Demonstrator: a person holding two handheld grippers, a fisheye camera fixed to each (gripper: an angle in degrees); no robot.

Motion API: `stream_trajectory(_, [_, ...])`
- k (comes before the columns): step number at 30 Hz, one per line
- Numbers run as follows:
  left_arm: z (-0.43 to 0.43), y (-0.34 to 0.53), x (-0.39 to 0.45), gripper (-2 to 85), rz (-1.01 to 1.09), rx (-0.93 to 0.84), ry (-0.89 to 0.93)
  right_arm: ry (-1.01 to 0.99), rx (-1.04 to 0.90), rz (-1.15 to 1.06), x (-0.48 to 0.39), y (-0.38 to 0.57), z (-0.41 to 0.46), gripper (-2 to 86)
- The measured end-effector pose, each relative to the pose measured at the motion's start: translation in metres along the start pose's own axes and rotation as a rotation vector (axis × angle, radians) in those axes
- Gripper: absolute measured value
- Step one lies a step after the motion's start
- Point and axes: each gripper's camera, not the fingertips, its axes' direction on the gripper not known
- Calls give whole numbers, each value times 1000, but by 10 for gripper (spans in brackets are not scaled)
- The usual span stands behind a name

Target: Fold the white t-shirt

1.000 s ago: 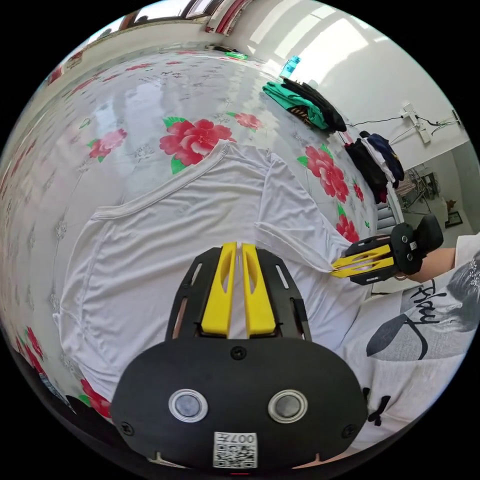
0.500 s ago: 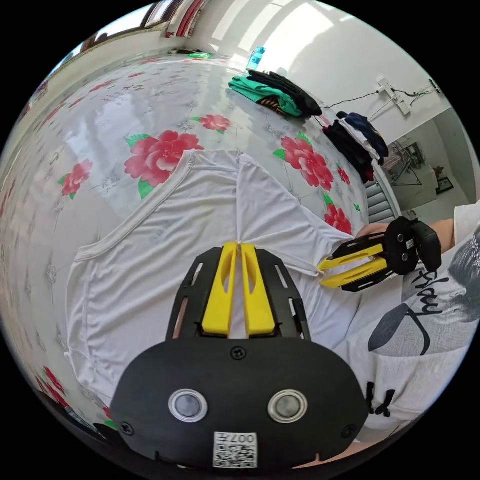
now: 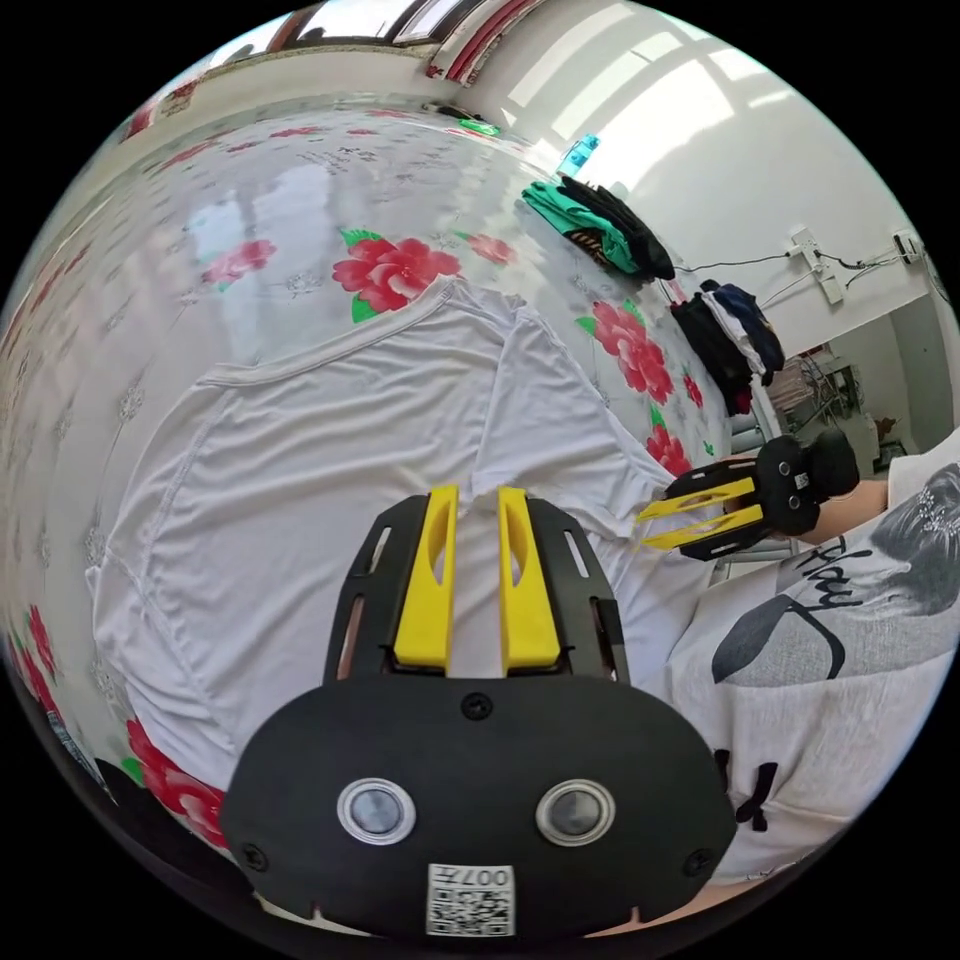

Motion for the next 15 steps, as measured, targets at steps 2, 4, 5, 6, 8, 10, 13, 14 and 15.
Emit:
stream_trajectory(2, [-2, -1, 11, 65, 41, 12, 34, 5, 21, 86, 12, 5, -9, 46])
stream_trajectory(4, [-1, -1, 27, 65, 102, 10, 84, 12, 18, 170, 27, 12, -15, 40])
stream_trajectory(5, [4, -2, 38, 64, 144, -3, 115, 14, 11, 184, 30, 13, -14, 38])
stream_trajectory(6, [13, -2, 49, 63, 179, -33, 144, 18, -13, 207, 35, 15, -12, 35])
stream_trajectory(8, [33, -1, 62, 60, 218, -109, 186, 13, -63, 221, 41, 16, -5, 27])
stream_trajectory(10, [55, 4, 67, 50, 207, -215, 180, 6, -68, 223, 46, 16, -5, 16])
stream_trajectory(13, [54, 14, 65, 13, 157, -197, 147, 4, -90, 209, 53, 3, -12, 8])
stream_trajectory(14, [48, 17, 61, 8, 131, -189, 162, 12, -72, 209, 54, 0, -16, 7])
stream_trajectory(15, [40, 22, 56, 5, 103, -166, 161, 24, -39, 213, 56, -6, -22, 6])
